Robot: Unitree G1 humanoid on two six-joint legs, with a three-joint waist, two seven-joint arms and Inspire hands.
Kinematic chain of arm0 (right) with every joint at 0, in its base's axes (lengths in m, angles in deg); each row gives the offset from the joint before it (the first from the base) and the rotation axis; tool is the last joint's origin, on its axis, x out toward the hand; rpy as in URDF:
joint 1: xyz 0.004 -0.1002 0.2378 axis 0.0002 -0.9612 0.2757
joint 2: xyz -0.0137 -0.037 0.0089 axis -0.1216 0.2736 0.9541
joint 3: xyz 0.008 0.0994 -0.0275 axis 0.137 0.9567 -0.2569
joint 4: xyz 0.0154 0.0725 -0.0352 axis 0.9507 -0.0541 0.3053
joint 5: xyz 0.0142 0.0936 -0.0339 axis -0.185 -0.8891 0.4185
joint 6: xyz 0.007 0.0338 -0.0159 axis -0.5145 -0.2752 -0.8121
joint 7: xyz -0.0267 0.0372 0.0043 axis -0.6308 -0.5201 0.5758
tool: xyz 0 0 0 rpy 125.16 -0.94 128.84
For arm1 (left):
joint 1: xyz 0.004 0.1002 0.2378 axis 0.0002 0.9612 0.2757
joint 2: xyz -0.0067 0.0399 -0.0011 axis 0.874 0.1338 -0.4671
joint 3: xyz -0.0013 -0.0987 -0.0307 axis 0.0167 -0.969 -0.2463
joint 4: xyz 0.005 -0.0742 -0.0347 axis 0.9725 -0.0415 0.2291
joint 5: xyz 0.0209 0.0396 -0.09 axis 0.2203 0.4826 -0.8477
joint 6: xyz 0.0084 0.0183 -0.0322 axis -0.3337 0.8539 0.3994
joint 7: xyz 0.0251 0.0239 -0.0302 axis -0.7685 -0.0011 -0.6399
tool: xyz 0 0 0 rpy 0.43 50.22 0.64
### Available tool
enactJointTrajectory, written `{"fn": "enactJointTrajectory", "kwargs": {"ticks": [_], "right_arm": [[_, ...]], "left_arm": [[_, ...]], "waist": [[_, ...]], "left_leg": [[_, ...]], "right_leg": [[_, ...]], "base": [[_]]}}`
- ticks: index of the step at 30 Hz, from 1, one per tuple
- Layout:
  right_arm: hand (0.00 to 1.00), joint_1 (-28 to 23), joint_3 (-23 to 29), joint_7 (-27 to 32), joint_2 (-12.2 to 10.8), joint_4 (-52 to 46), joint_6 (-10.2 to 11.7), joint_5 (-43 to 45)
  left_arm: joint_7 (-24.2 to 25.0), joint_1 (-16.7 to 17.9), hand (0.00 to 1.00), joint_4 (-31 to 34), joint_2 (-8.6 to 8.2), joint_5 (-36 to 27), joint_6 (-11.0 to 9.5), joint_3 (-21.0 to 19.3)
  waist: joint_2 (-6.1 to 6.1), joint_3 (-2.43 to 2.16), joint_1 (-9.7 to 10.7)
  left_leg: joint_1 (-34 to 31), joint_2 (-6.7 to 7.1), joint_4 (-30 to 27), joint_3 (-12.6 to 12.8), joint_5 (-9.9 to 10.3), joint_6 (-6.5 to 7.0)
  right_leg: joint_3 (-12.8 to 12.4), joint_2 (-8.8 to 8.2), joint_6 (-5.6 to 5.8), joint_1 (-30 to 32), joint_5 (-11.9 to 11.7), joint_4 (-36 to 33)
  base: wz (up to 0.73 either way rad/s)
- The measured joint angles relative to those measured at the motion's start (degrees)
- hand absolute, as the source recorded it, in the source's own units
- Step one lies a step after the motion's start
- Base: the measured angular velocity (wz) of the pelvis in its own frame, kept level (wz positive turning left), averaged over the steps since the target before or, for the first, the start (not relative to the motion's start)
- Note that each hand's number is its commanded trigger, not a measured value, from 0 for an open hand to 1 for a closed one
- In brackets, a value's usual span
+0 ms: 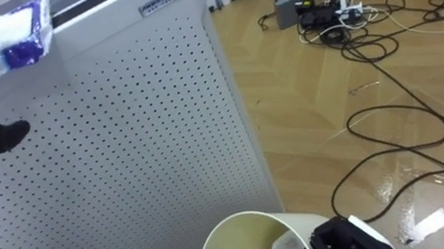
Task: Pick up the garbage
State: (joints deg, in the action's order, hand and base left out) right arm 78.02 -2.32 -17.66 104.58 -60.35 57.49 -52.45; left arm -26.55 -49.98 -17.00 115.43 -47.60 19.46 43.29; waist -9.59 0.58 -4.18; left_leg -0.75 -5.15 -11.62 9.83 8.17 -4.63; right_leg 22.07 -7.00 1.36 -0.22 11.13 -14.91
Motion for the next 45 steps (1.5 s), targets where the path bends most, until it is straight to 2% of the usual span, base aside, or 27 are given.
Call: {"fn": "enactJointTrajectory", "kwargs": {"ticks": [7,13,19,20,21,22,23,24,28,29,32,36,45], "right_arm": [[1.0,0.1,0.0,0.0,0.1,0.0,0.0,0.1],[1.0,0.1,0.0,-0.1,0.1,0.0,0.0,0.0],[1.0,0.1,0.0,-0.1,0.1,0.0,0.0,0.1],[1.0,0.1,0.0,-0.2,0.1,0.0,0.0,0.1],[1.0,0.1,0.0,-0.5,0.1,0.0,0.0,0.1],[1.0,0.1,0.0,-0.5,0.1,0.0,0.0,0.1],[1.0,0.1,0.0,-0.6,0.1,0.0,0.0,0.1],[1.0,0.1,0.0,-0.6,0.1,0.0,0.0,0.1],[1.0,0.1,0.0,-0.5,0.1,0.0,0.0,0.1],[1.0,0.1,0.0,-0.5,0.1,0.0,0.0,0.1],[1.0,0.1,0.0,-0.5,0.1,-0.2,-0.1,0.1],[1.0,0.1,-0.1,-0.5,0.1,-0.2,-0.2,0.0],[1.0,0.1,-0.2,-0.4,0.8,-0.2,-3.6,0.0]], "left_arm": [[3.0,-1.0,0.0,-1.1,0.01,-0.2,0.0,0.1],[5.1,-2.4,0.0,-1.9,0.04,-0.2,1.1,0.1],[7.4,-4.3,0.0,-1.9,0.07,-0.2,2.4,0.0],[7.6,-4.7,0.03,-1.9,0.07,-0.2,2.4,0.0],[7.7,-4.9,0.1,-1.9,0.07,-0.2,2.4,0.0],[7.7,-4.9,0.52,-1.9,0.07,-0.2,2.4,0.0],[8.0,-4.9,0.65,-1.9,0.07,-0.2,2.5,0.0],[8.5,-4.9,1.0,-1.9,0.07,-0.1,2.5,0.0],[9.6,-5.1,1.0,-1.9,0.07,0.3,2.7,-0.1],[9.3,-6.2,1.0,-2.0,0.08,0.3,2.9,-0.3],[9.5,-8.5,1.0,-2.2,1.06,0.2,3.1,-0.3],[8.6,-10.5,1.0,-3.3,3.2,-0.2,3.2,-0.2],[8.3,-12.0,1.0,-4.6,4.37,-0.3,3.9,-0.2]], "waist": [[-0.13,0.08,0.7],[-0.22,0.13,0.8],[-0.72,0.39,0.7],[-0.74,0.39,0.6],[-0.75,0.39,0.6],[-0.75,0.39,0.6],[-0.75,0.39,0.8],[-0.74,0.39,0.8],[-0.72,0.4,0.7],[-0.68,0.42,0.7],[-0.66,0.44,0.6],[-0.42,0.59,0.6],[-0.06,0.75,0.8]], "left_leg": [[0.1,0.0,0.5,0.3,0.0,0.0],[0.3,-0.02,0.8,0.4,0.0,0.0],[0.3,-0.05,0.9,0.4,0.0,0.0],[0.3,-0.05,0.9,0.4,0.0,0.0],[0.3,-0.04,0.9,0.5,0.0,0.0],[0.3,-0.04,0.9,0.6,0.0,0.0],[0.3,-0.03,0.9,0.7,0.0,0.0],[0.3,-0.02,1.0,0.9,0.0,0.0],[0.4,-0.02,1.0,0.9,0.0,0.0],[0.4,-0.02,1.0,0.9,0.0,0.0],[0.7,0.02,1.3,1.0,0.0,0.0],[1.5,0.12,2.1,1.3,-0.1,0.09],[2.1,0.32,2.1,2.0,-0.1,0.19]], "right_leg": [[-0.1,-0.01,0.01,0.2,0.0,0.1],[-0.2,0.03,0.01,0.3,0.0,0.2],[-0.1,0.03,0.02,0.1,0.0,0.4],[-0.1,0.03,0.02,0.1,0.0,0.4],[-0.1,0.04,0.02,0.1,0.0,0.4],[-0.1,0.04,0.02,0.1,0.0,0.4],[-0.1,0.02,0.02,0.1,0.0,0.4],[-0.2,0.02,0.02,0.1,0.0,0.4],[-0.3,0.01,0.02,0.1,0.0,0.4],[-0.3,0.01,0.03,0.1,0.0,0.3],[-0.3,-0.05,0.03,0.1,0.0,0.2],[-0.6,-0.09,0.07,-0.2,0.0,0.1],[-0.7,-0.38,0.26,-0.5,0.1,0.0]], "base": [[0.0],[0.0],[0.0],[0.0],[0.0],[0.0],[0.0],[0.0],[0.0],[0.0],[-0.01],[-0.05],[-0.02]]}}
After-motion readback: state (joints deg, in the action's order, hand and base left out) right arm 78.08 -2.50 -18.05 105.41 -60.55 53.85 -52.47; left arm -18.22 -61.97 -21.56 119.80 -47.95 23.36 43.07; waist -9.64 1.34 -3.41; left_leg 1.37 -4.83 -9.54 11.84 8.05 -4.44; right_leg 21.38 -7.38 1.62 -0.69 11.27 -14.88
